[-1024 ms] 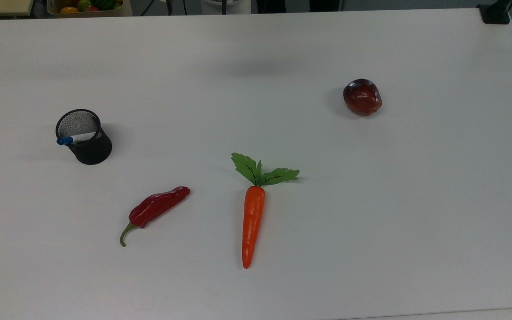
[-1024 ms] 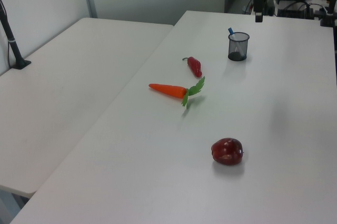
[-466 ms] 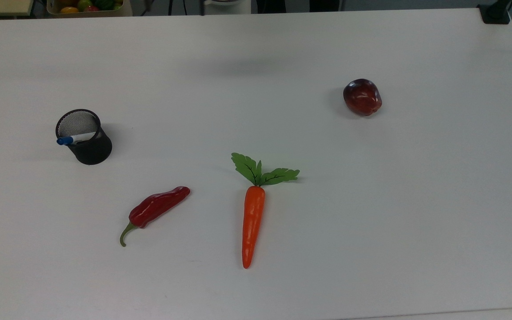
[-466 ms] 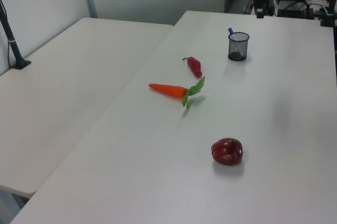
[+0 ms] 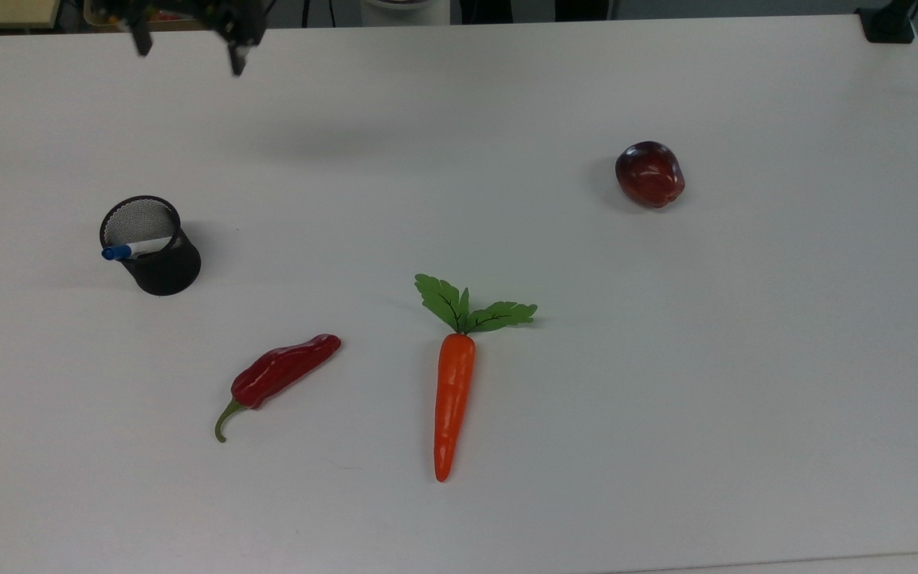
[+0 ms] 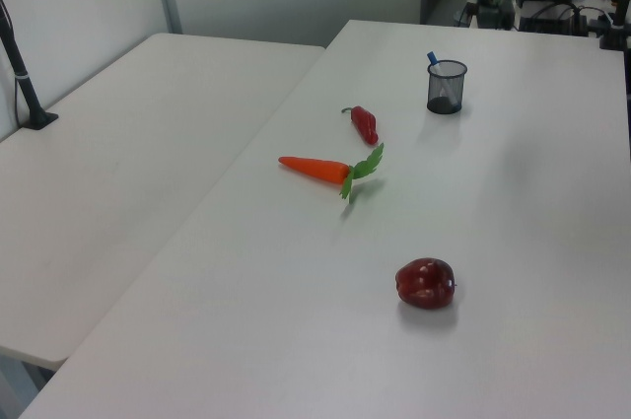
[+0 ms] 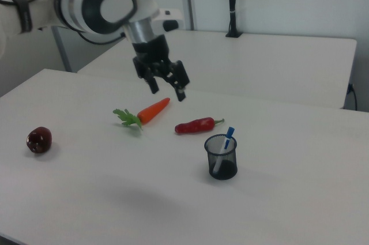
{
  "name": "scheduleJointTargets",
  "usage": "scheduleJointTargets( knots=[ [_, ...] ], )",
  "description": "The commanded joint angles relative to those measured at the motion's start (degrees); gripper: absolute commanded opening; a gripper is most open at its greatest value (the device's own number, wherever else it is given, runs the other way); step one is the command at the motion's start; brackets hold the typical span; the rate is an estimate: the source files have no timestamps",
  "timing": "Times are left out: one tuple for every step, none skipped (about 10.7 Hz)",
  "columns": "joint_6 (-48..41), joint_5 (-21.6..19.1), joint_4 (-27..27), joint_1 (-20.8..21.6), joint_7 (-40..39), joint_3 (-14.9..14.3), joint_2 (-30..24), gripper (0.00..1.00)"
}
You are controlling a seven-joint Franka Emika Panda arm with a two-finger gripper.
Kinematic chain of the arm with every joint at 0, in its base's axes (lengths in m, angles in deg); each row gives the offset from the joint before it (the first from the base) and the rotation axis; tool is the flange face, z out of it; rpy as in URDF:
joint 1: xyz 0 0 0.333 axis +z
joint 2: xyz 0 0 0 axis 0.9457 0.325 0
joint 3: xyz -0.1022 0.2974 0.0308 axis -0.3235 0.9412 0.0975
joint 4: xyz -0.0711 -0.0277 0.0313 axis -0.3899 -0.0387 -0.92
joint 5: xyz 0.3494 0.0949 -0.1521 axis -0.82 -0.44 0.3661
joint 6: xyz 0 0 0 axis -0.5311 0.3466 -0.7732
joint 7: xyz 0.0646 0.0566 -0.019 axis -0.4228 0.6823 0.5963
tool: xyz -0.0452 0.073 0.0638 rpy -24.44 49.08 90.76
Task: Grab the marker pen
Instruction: 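Move the open gripper down over the marker in the black pen cup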
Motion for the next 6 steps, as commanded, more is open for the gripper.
scheduleJointTargets(
  knots=[
    [10.74, -0.36, -0.71, -3.44, 0.0, -0.1, 5.44, 1.0],
    [14.43, -0.36, -0.88, -4.24, 0.09, -0.1, 7.29, 1.0],
    [17.94, -0.36, -0.97, -5.12, 0.62, -0.1, 8.96, 1.0],
    [21.2, -0.27, -1.06, -5.47, 1.49, -0.1, 10.71, 1.0],
    [24.19, -0.27, -1.06, -5.65, 2.02, -0.18, 12.21, 0.97],
    [26.74, -0.27, -1.06, -5.91, 2.11, -0.19, 13.79, 0.94]
  ],
)
